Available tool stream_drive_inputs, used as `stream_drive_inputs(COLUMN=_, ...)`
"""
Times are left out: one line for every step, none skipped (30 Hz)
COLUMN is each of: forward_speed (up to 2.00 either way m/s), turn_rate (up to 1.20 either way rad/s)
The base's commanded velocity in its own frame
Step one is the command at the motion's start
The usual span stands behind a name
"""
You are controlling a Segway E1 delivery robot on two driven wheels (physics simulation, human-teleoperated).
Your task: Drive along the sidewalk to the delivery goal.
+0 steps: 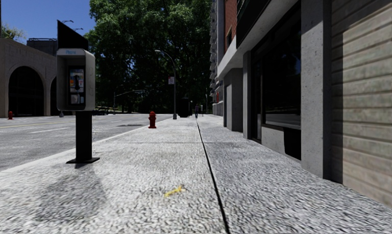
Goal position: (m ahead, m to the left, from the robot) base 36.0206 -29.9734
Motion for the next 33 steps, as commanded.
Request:
stream_drive_inputs(forward_speed=1.95, turn_rate=0.00)
stream_drive_inputs(forward_speed=1.95, turn_rate=0.00)
stream_drive_inputs(forward_speed=1.95, turn_rate=0.00)
stream_drive_inputs(forward_speed=1.95, turn_rate=0.00)
stream_drive_inputs(forward_speed=1.95, turn_rate=0.00)
stream_drive_inputs(forward_speed=1.95, turn_rate=0.00)
stream_drive_inputs(forward_speed=1.95, turn_rate=0.00)
stream_drive_inputs(forward_speed=1.95, turn_rate=0.00)
stream_drive_inputs(forward_speed=1.95, turn_rate=0.00)
stream_drive_inputs(forward_speed=1.95, turn_rate=0.00)
stream_drive_inputs(forward_speed=1.95, turn_rate=0.00)
stream_drive_inputs(forward_speed=1.95, turn_rate=0.00)
stream_drive_inputs(forward_speed=1.95, turn_rate=0.00)
stream_drive_inputs(forward_speed=1.95, turn_rate=0.00)
stream_drive_inputs(forward_speed=1.95, turn_rate=0.00)
stream_drive_inputs(forward_speed=1.95, turn_rate=0.00)
stream_drive_inputs(forward_speed=1.95, turn_rate=0.00)
stream_drive_inputs(forward_speed=1.95, turn_rate=0.00)
stream_drive_inputs(forward_speed=1.95, turn_rate=0.00)
stream_drive_inputs(forward_speed=1.95, turn_rate=0.00)
stream_drive_inputs(forward_speed=1.95, turn_rate=0.00)
stream_drive_inputs(forward_speed=1.95, turn_rate=0.00)
stream_drive_inputs(forward_speed=1.95, turn_rate=0.00)
stream_drive_inputs(forward_speed=1.95, turn_rate=0.00)
stream_drive_inputs(forward_speed=1.95, turn_rate=0.00)
stream_drive_inputs(forward_speed=1.95, turn_rate=0.00)
stream_drive_inputs(forward_speed=1.95, turn_rate=0.00)
stream_drive_inputs(forward_speed=1.95, turn_rate=0.00)
stream_drive_inputs(forward_speed=1.95, turn_rate=0.00)
stream_drive_inputs(forward_speed=1.95, turn_rate=0.00)
stream_drive_inputs(forward_speed=1.95, turn_rate=0.00)
stream_drive_inputs(forward_speed=1.95, turn_rate=0.00)
stream_drive_inputs(forward_speed=1.95, turn_rate=0.00)
